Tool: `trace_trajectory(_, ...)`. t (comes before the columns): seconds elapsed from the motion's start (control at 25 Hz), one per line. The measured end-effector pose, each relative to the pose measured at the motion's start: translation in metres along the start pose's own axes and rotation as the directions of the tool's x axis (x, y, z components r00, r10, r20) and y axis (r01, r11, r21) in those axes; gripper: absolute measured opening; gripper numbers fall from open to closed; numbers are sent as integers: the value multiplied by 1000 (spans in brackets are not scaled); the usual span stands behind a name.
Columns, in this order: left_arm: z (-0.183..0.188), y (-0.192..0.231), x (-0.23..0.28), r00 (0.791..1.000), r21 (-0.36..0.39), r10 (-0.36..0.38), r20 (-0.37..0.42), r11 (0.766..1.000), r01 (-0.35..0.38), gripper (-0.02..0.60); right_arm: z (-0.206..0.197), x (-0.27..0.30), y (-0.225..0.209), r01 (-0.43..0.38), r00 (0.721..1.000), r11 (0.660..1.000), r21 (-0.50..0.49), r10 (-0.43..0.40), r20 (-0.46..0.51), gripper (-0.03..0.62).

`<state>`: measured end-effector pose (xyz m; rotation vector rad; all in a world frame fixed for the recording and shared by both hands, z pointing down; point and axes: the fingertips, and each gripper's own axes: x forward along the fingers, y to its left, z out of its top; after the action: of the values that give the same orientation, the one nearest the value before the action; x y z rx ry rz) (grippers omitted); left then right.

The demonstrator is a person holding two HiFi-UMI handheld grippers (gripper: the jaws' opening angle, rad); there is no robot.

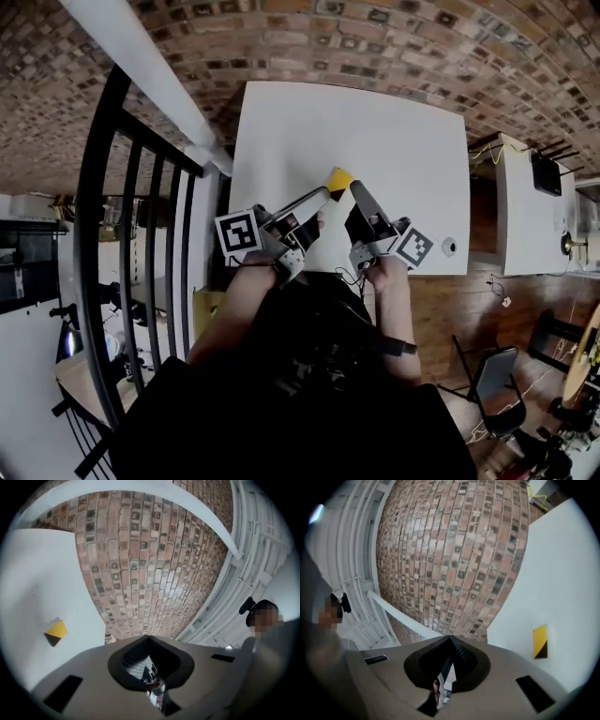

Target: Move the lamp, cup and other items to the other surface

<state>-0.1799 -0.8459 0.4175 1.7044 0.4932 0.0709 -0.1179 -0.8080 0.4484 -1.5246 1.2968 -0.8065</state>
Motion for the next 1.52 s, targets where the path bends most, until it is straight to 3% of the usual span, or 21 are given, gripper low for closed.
trace_trajectory(0.16, 6, 15, -6, 998, -59, -40, -45, 998, 37, 0, -8, -13, -38, 172, 984, 980, -101, -167, 56, 79)
trace_trajectory(0.28, 6, 16, -8, 996, -80, -57, -75, 996, 51, 0, -11, -26, -64, 317, 948, 925, -210, -311, 63, 155)
trace_trajectory(0.48, 17, 19, -11, 995, -80, -52, -81, 996, 45, 2, -18, -23, -109, 437, 897, 866, -244, -439, 48, 265)
trace_trajectory(0.64, 29, 23, -14, 997, -70, -32, -66, 997, 27, 0, -17, -20, -150, 543, 826, 781, -309, -562, 30, 352)
trace_trajectory(0.8, 34, 26, -19, 999, -66, -10, -48, 998, 7, 0, -28, -16, -193, 620, 738, 684, -384, -675, -12, 429)
trace_trajectory(0.96, 37, 24, -23, 999, -51, 5, -33, 999, -7, 1, -42, -11, -227, 646, 660, 607, -462, -749, -60, 446)
trace_trajectory(1.08, 42, 21, -27, 1000, -35, 13, -23, 999, -14, 1, -57, -2, -244, 645, 613, 566, -514, -784, -95, 446)
trace_trajectory(1.2, 42, 18, -29, 1000, -19, 17, -21, 1000, -18, 0, -72, -2, -260, 662, 545, 525, -534, -827, -137, 446)
trace_trajectory(1.32, 43, 16, -30, 999, -11, 25, -20, 1000, -25, 0, -73, -8, -271, 638, 482, 454, -622, -865, -138, 444)
trace_trajectory(1.44, 44, 17, -27, 1000, -10, 26, -18, 1000, -26, 0, -65, -25, -276, 602, 423, 380, -702, -898, -123, 402)
trace_trajectory(1.52, 42, 18, -22, 999, -15, 22, -25, 1000, -22, 0, -57, -39, -272, 603, 408, 358, -713, -906, -109, 399)
